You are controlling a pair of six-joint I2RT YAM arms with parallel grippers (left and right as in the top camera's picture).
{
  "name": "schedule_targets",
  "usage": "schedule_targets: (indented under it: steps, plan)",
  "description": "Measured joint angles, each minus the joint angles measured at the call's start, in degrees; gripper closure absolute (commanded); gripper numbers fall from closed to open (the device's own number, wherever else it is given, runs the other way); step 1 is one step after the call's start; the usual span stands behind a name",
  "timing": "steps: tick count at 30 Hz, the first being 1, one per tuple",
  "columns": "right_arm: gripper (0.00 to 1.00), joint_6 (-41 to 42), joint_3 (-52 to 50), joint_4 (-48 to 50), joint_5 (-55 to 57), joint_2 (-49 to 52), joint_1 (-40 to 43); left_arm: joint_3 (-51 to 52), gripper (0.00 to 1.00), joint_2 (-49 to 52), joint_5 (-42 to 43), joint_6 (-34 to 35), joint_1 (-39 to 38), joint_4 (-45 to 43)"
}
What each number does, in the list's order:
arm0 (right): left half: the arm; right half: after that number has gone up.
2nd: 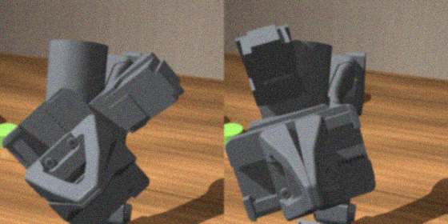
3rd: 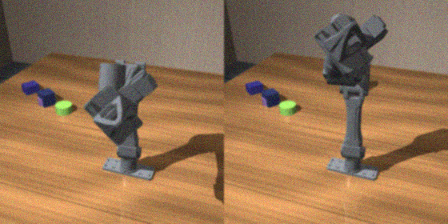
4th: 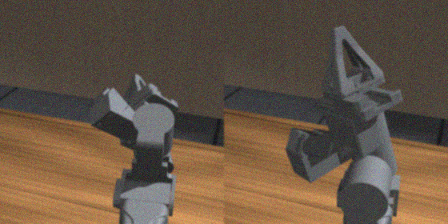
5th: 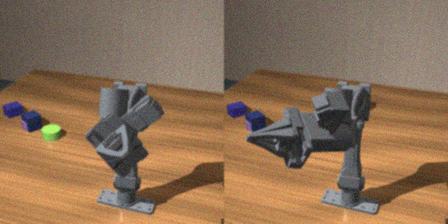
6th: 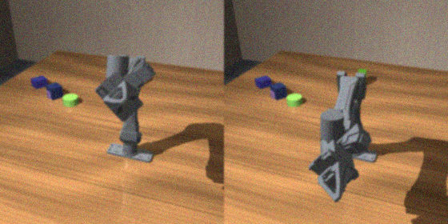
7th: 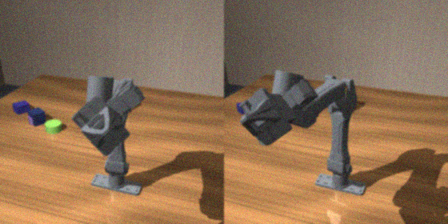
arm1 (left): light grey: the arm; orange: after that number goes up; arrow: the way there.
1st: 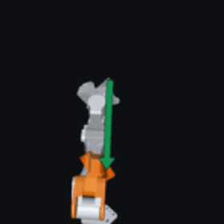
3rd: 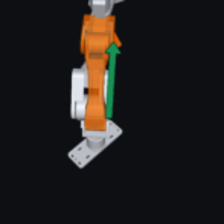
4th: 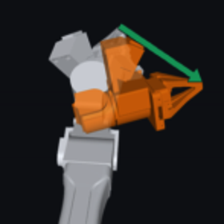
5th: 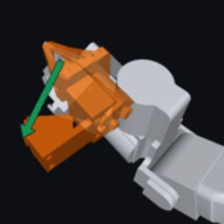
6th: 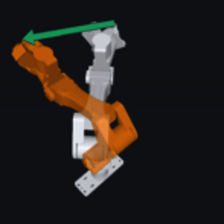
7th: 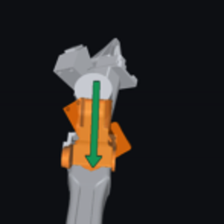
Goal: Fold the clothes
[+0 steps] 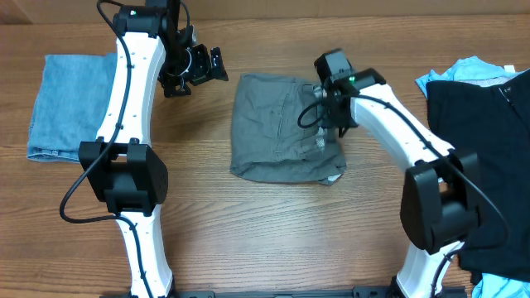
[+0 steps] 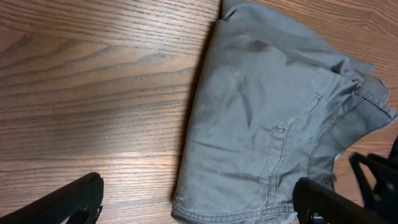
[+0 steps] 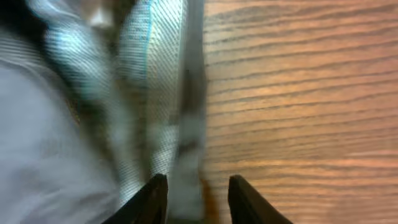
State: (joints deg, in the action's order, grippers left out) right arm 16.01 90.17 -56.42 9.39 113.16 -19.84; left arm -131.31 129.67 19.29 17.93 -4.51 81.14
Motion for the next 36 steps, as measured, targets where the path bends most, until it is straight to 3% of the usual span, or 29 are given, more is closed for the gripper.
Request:
schedule_targets:
  steps: [5, 10, 13, 15, 19, 21, 23, 27, 28, 30, 36]
  plan:
    - [0.73, -0.7, 8.1, -3.4, -15.9, -7.0, 0.0, 0.0, 0.00, 0.0, 0.0, 0.0, 0.0, 0.0]
    - [0.75, -5.9, 4.7, -3.3, -30.3, -8.5, -0.2, 0.0, 0.00, 0.0, 0.0, 0.0, 0.0, 0.0]
    - [0.75, -7.8, -1.9, 1.3, -32.3, -6.9, -0.2, 0.0, 0.00, 0.0, 0.0, 0.0, 0.0, 0.0]
    - [0.83, -8.9, -9.4, 8.6, -33.2, -5.8, -0.1, 0.0, 0.00, 0.0, 0.0, 0.0, 0.0, 0.0]
    - [0.87, -9.9, -18.4, 8.4, -35.0, -5.2, 0.7, 0.0, 0.00, 0.0, 0.0, 0.0, 0.0, 0.0]
    - [0.87, -9.9, -19.7, 6.8, -35.3, -5.2, 1.2, 0.0, 0.00, 0.0, -0.1, 0.0, 0.0, 0.0]
    - [0.77, -9.9, -20.6, 7.3, -33.9, -5.2, 1.6, 0.0, 0.00, 0.0, -0.2, 0.0, 0.0, 0.0]
    - [0.76, -9.6, -24.9, 14.7, -30.8, -5.2, 1.7, 0.0, 0.00, 0.0, -0.2, 0.0, 0.0, 0.0]
    - [0.76, -8.9, -26.2, 17.1, -30.3, -5.2, 1.7, 0.0, 0.00, 0.0, -0.2, 0.0, 0.0, 0.0]
    - [0.87, -7.0, -27.9, 20.3, -30.2, -5.5, 1.7, 0.0, 0.00, 0.0, -0.2, 0.0, 0.0, 0.0]
    - [0.90, -4.6, -28.6, 19.5, -27.3, -6.4, 1.6, 0.0, 0.00, 0.0, -0.2, 0.0, 0.0, 0.0]
